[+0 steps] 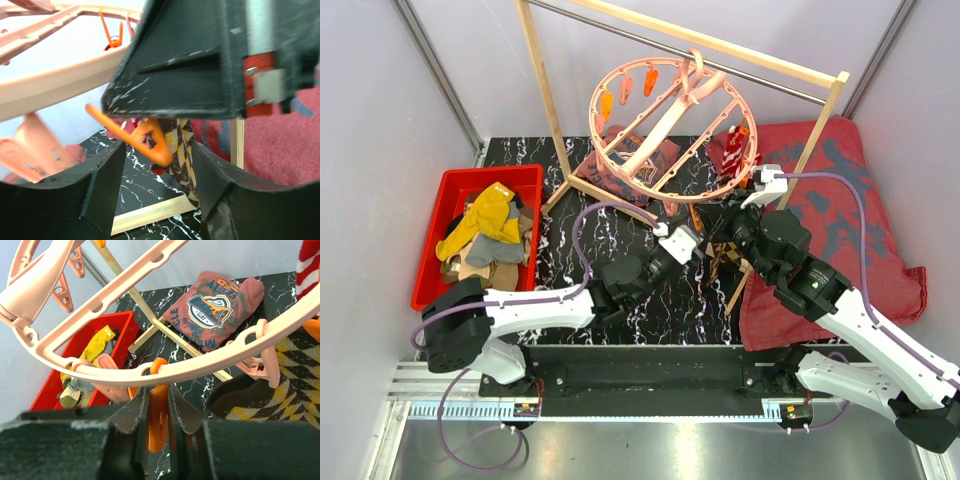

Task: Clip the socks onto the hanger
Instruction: Open the clamp at the hanger.

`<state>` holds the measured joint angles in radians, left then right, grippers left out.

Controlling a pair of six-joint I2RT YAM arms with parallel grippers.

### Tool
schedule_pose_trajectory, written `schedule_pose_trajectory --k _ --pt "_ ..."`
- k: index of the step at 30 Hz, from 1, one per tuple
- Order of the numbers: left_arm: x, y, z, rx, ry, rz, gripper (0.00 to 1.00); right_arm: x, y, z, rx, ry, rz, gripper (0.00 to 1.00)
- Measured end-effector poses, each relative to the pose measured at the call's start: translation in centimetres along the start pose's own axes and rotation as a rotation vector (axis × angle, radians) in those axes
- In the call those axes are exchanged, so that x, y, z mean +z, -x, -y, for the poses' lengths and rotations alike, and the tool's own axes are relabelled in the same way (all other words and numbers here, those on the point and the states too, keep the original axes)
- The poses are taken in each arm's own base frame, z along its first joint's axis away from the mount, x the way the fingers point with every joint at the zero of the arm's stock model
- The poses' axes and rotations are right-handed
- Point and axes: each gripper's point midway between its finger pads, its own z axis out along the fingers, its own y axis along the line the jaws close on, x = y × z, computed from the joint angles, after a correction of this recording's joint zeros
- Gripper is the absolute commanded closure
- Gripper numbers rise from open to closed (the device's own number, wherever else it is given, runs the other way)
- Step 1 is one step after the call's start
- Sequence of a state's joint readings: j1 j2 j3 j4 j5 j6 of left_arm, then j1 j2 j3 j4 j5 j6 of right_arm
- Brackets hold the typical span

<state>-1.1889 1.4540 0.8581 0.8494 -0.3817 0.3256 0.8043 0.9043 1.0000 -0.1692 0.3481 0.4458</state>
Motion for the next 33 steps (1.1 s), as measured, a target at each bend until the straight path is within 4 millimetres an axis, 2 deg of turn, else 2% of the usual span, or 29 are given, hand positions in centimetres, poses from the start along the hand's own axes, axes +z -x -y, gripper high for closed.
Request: schedule_pose_trajectory --k 8,22,26,33 --pt "-0.1 -0.3 -1.7 -0.081 -0.018 0.009 0.38 -0.2 0.4 -0.1 0.005 0.010 0.016 0.90" --pt "-0.1 -0.1 0.1 -0.295 -0.176 0.038 0.42 -0.3 0.2 0.0 0.001 0.013 0.021 0.90" --pt "-0.3 -0.5 -0.2 -0.375 -0.202 0.036 0.44 -0.4 0.2 0.0 0.002 0.014 0.024 0.90" --pt "-0.4 0.1 0.0 -0.487 -0.252 0.042 0.46 -0.3 0.6 -0.2 0.008 0.022 0.038 0.90"
